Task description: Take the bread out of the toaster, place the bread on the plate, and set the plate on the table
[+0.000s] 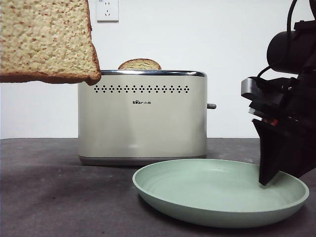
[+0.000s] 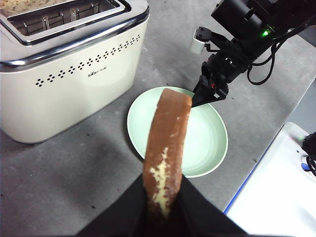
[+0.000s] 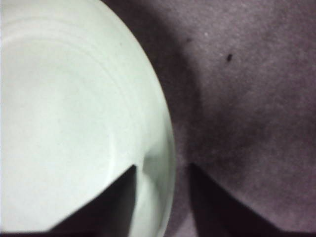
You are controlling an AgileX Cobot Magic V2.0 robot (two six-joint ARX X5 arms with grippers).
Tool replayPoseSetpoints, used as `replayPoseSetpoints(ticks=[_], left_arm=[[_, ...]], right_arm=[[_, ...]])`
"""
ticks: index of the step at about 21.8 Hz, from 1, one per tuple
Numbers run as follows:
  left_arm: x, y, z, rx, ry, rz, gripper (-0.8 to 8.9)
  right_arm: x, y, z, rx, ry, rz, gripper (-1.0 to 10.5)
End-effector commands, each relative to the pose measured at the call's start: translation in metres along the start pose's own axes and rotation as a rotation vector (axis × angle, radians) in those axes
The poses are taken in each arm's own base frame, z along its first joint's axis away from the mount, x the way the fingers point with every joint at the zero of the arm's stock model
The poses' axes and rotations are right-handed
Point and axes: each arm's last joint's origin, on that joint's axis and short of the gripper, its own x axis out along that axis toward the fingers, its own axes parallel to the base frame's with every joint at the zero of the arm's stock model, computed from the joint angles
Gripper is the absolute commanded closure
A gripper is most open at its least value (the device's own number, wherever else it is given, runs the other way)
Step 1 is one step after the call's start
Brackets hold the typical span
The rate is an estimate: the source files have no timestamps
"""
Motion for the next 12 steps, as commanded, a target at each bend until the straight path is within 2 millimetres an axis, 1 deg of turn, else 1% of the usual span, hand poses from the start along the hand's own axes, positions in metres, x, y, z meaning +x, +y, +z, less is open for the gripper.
replayPoseSetpoints(ticks=[1,6,9,12], left_arm=[[0.000,-0.001,0.003,0.007,-0.013,-0.018,8.10],[0.000,-0.002,0.004,0.010,-0.024,-0.073,8.10],[0.000,-0.003,0.006,-0.007,-0.040,-0.099,8.10],[0.000,-0.004,0.008,-0.018,-0.057,-0.139,8.10]], right_arm=[[0.003,0.000,0.004,0.005,0.001,0.004,9.3],[0.004,0.000,0.004,0.011,0.004,0.009,9.4],[0.002,0.003,0.005,0.018,-0.003,0.088,9.4],[-0.007,0.009,0.006,0.014,-0.036,0.158,9.4]])
